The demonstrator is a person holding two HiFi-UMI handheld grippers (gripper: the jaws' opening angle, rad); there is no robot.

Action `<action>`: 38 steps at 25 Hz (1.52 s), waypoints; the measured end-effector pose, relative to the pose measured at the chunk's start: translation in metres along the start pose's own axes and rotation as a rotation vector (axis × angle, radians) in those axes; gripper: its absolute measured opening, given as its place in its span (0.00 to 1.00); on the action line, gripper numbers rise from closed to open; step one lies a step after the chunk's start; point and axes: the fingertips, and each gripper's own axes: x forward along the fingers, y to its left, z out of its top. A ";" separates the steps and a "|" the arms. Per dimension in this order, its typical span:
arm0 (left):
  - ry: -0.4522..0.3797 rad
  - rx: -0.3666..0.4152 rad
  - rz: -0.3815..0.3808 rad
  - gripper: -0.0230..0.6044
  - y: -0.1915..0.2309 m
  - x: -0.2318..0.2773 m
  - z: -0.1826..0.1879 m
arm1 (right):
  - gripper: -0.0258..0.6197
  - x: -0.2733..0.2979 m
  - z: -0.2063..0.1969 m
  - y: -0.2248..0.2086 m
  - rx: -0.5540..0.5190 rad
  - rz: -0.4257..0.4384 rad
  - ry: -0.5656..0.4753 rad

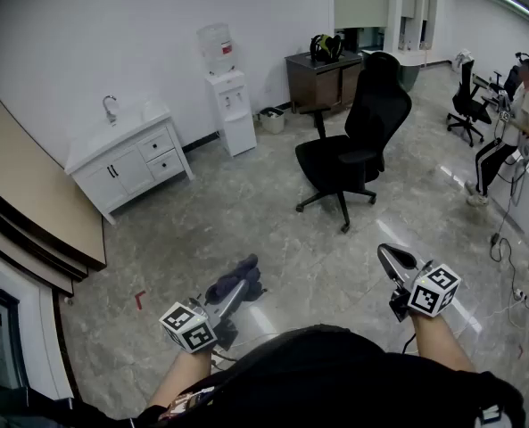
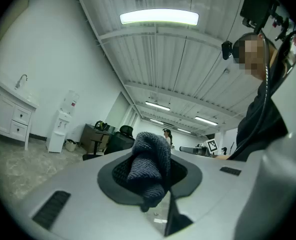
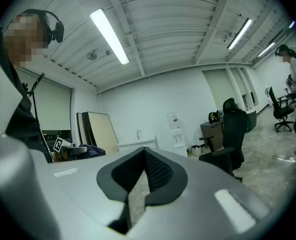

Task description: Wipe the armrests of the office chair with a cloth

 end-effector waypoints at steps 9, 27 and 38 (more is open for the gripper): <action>-0.002 0.014 -0.031 0.17 0.000 -0.001 0.006 | 0.03 0.003 -0.002 0.006 -0.006 -0.010 0.016; 0.018 -0.018 -0.040 0.17 0.028 -0.021 0.000 | 0.03 0.024 -0.007 0.017 0.018 -0.042 0.039; 0.095 -0.036 -0.087 0.17 0.056 0.096 -0.021 | 0.03 0.030 -0.025 -0.090 0.079 -0.107 0.058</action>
